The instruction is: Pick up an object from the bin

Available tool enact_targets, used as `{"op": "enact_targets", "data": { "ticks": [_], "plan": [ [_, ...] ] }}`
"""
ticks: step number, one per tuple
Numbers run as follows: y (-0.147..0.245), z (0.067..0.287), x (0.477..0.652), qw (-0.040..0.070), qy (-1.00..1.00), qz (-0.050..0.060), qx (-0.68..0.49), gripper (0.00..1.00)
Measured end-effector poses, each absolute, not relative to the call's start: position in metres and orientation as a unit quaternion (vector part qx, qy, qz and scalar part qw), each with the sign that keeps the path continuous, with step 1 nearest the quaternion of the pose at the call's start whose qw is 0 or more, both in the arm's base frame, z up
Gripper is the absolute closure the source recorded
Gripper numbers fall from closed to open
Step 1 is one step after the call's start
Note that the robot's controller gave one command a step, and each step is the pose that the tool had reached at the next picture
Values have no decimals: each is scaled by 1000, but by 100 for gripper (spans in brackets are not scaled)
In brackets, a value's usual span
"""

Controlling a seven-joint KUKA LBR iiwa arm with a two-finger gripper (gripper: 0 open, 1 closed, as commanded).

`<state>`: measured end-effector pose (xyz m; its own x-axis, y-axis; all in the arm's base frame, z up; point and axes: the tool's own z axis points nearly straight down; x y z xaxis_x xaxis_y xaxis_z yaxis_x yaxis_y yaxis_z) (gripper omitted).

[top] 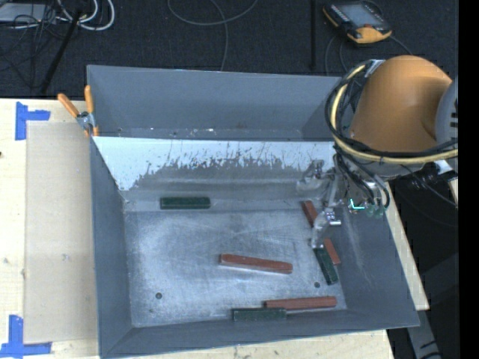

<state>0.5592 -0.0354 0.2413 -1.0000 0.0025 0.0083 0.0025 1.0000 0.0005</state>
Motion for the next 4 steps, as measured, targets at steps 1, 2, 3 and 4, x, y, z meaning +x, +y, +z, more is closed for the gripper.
{"op": "enact_targets", "data": {
  "ticks": [1,2,3,4],
  "plan": [
    [-35,245,561,0,-1000,0,-1,0],
    [-29,200,543,-3,-1000,0,5,0],
    [-27,185,539,-1,-1000,0,6,0],
    [-24,161,545,7,-1000,0,7,0]
  ]
}}
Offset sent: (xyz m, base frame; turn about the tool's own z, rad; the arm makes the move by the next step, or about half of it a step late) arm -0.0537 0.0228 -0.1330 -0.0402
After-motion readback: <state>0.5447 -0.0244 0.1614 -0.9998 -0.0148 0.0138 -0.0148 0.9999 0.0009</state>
